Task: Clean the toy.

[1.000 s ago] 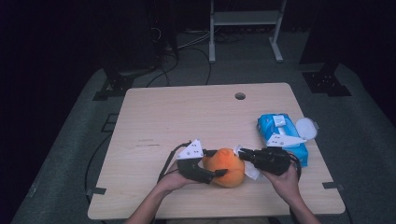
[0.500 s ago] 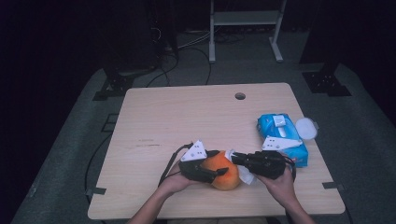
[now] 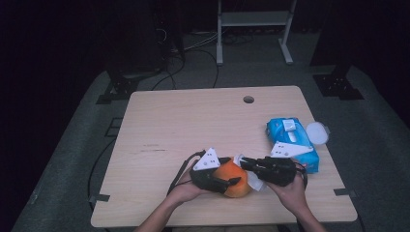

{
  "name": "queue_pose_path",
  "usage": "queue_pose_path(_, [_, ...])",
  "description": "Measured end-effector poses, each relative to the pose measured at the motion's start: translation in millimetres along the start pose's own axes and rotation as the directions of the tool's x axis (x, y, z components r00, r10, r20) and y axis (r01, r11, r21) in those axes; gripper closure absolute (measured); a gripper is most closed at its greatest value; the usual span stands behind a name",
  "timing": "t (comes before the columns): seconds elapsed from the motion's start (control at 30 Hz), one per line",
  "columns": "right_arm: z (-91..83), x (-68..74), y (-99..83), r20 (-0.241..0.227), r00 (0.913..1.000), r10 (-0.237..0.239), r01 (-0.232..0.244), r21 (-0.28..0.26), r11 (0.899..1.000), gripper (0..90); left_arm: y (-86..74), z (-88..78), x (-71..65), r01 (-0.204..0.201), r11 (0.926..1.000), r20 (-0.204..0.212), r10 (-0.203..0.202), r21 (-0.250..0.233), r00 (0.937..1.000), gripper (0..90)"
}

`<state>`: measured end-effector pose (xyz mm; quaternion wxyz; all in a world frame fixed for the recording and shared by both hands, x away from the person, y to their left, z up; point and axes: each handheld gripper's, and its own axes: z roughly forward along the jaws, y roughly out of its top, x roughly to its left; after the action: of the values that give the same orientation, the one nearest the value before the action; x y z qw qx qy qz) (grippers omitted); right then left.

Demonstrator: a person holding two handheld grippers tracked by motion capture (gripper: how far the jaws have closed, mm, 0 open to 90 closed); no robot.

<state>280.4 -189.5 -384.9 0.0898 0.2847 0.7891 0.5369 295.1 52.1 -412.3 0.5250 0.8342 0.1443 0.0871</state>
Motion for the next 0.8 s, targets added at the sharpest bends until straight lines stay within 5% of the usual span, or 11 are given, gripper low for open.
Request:
queue_pose_path(0.13, [5.4,-6.7,-8.6,-0.021,0.9995,0.023,-0.022,0.04,0.999,80.7,1.6,-12.1,10.2,0.003,0.9996,0.04,-0.002,-0.029,0.9992,19.4])
queue_pose_path(0.33, [-4.0,-12.6,-12.3,-0.03,0.9991,0.031,-0.03,0.05,0.998,80.6,-18.4,-22.1,39.0,0.098,0.9943,0.108,-0.094,-0.041,0.9898,9.2])
queue_pose_path(0.5, [-8.7,-19.3,-13.6,-0.046,0.9975,0.053,-0.051,0.049,0.997,80.4,-44.4,-1.1,47.2,0.205,0.9787,0.247,-0.195,-0.014,0.9491,6.3])
queue_pose_path(0.63, [-9.8,-22.5,-13.1,-0.049,0.9961,0.073,-0.071,0.037,0.997,80.2,-41.7,5.8,38.3,0.157,0.9871,0.242,-0.146,-0.029,0.9594,13.0])
queue_pose_path(0.8, [-15.9,-24.7,-2.1,-0.033,0.9957,0.086,-0.087,-0.042,0.995,80.5,-19.7,-11.0,32.3,0.105,0.9887,0.145,-0.089,-0.108,0.9855,26.3])
